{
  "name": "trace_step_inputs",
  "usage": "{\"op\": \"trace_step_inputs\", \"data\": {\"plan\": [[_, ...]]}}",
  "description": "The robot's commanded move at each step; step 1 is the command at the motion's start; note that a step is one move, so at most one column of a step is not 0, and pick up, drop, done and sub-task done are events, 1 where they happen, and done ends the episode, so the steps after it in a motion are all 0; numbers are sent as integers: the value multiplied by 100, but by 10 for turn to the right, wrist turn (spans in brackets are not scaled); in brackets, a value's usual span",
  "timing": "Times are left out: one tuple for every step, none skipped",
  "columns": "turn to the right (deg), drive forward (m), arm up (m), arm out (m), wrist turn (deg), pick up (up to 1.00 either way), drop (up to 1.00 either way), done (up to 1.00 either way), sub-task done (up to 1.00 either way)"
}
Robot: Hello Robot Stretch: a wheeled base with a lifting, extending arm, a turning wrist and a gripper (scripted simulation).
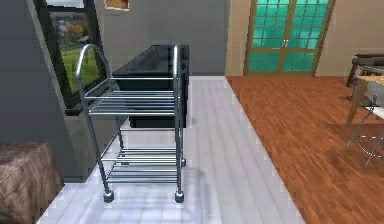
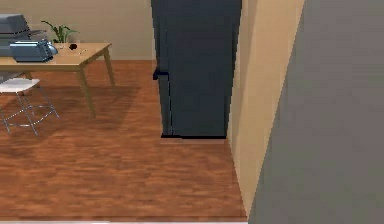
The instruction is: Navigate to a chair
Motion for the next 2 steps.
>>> {"op": "trace_step_inputs", "data": {"plan": [[450, 0, 0, 0, 0, 0, 0, 0, 0], [0, 100, 0, 0, 0, 0, 0, 0, 0]]}}
